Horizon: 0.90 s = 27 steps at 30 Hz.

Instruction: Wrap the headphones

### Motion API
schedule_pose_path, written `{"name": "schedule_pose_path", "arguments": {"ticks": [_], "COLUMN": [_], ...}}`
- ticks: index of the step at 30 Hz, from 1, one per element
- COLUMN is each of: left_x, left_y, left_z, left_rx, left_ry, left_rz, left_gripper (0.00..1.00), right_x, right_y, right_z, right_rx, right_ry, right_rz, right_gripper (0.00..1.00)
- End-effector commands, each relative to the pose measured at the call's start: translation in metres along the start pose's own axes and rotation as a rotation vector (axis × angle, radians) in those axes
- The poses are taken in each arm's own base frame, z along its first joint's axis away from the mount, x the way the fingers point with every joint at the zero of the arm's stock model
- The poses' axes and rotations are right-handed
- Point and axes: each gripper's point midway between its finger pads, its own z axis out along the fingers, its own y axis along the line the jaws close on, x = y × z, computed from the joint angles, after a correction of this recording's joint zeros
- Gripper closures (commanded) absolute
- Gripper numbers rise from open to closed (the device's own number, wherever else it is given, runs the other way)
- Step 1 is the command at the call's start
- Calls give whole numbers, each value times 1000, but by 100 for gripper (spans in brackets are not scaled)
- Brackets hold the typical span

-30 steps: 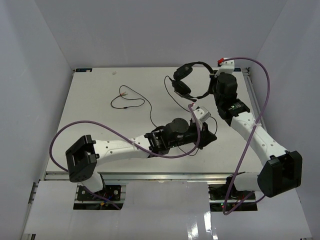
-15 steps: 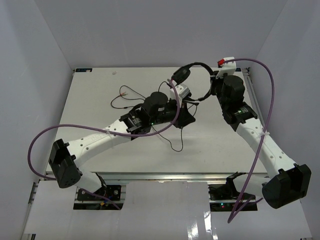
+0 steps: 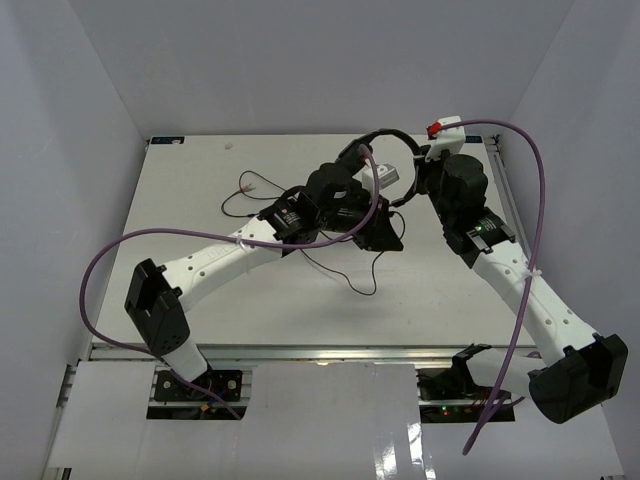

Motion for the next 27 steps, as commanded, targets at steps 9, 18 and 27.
{"name": "schedule_pose_path", "arguments": {"ticks": [9,18,27], "left_x": [39,5,-53], "left_y": [-50,-24,0], "left_z": [-13,3,-27], "left_rx": [203,116,45], "left_ry": [109,23,-93], "left_rz": [-90,-43,-21], "left_gripper": [84,84,85], "right_x": [-33,-35,-13], "right_y": [-4,8,17], "right_z": [-1,-11,-24], "right_rx": [33,-29,-73], "right_ry": [-99,-101,-69], "right_rz": [46,50,20], "right_gripper": [92,92,92]}}
